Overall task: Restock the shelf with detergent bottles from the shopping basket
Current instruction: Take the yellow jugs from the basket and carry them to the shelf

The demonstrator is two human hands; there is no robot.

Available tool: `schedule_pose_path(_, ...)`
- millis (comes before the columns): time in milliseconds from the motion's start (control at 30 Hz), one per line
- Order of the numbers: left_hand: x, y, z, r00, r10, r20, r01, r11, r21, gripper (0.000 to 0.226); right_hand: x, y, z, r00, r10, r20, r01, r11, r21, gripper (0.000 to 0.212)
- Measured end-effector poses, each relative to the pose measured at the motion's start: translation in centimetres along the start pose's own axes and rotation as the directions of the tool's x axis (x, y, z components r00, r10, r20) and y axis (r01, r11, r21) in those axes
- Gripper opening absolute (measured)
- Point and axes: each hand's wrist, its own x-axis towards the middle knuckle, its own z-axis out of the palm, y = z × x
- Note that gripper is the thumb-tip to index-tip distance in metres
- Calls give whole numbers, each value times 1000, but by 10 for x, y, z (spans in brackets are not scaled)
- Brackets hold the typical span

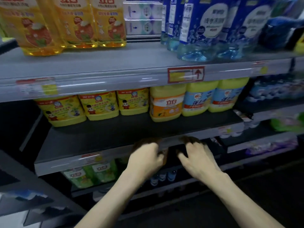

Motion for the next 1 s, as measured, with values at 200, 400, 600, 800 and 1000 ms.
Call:
schedule_pose_path(200,29,109,71,982,178,69,-184,979,89,34,-26,134,23,989,66,-131,-58,996,65,59)
schedule_pose_path(400,59,226,164,933,286,220,-334,915,228,42,-59,276,34,972,230,-41,-228,973,44,55)
schedule_pose_path(600,79,336,235,868,395,301,-468,854,228,39,-93,384,51,904,427,8,-425,899,105,51)
schedule_pose_path(800,94,405,293,767,477,429,-601,768,222,37,-117,444,70,811,580,74,-584,797,155,50)
schedule_pose_path(1000,126,469,353,624,536,568,-736,648,197,41,-129,507,81,678,725,120,-733,658,173,52)
